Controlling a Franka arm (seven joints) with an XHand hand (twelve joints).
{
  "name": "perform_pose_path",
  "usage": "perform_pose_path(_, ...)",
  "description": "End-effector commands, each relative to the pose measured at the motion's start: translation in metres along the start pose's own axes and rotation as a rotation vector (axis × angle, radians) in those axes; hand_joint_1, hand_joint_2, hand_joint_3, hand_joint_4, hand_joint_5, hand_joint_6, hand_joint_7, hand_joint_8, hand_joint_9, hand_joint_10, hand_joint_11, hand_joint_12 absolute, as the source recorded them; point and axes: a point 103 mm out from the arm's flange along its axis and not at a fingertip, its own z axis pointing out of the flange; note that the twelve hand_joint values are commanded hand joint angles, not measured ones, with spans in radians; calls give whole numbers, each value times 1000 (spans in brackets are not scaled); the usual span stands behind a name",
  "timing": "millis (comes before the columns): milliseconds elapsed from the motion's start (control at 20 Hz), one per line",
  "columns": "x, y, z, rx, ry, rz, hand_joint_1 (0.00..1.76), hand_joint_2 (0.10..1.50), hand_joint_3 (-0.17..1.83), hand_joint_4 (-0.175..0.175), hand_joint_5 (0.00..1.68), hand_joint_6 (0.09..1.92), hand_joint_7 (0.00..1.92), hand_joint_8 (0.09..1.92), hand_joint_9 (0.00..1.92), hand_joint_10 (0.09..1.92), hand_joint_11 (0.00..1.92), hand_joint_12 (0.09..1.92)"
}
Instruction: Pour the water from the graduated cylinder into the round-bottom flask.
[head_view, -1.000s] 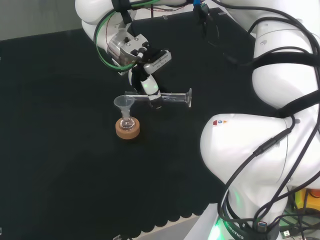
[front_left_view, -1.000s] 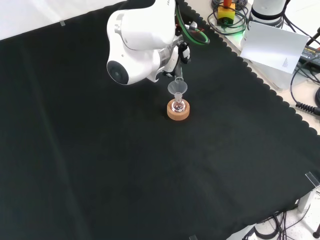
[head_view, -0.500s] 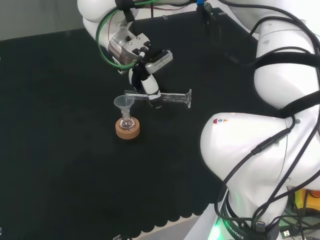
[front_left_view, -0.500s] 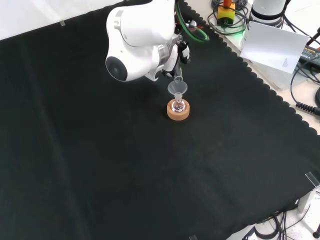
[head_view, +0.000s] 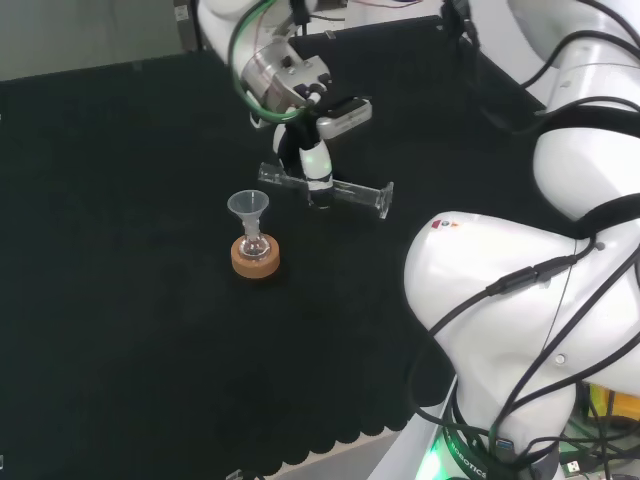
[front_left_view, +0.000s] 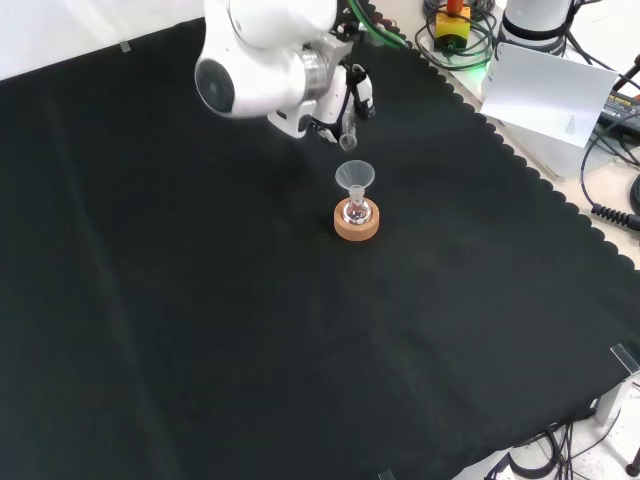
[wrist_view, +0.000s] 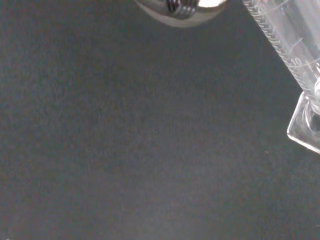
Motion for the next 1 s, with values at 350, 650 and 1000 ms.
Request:
perform_pose_path(350,-11,-6,7,-239,91,-94,1385,1086,1,-175,973,986,876,1073,1160,838,1156,823)
perform_pose_path(650,-12,-6,7,-333,107,-111,1384,1089,1,-175,967,996,863,1093,1161,836,1154,822)
perform_pose_path(1000,-22,-5,7,-426,176,-158,1383,1090,1,-175,963,1002,857,1104,1160,835,1151,823)
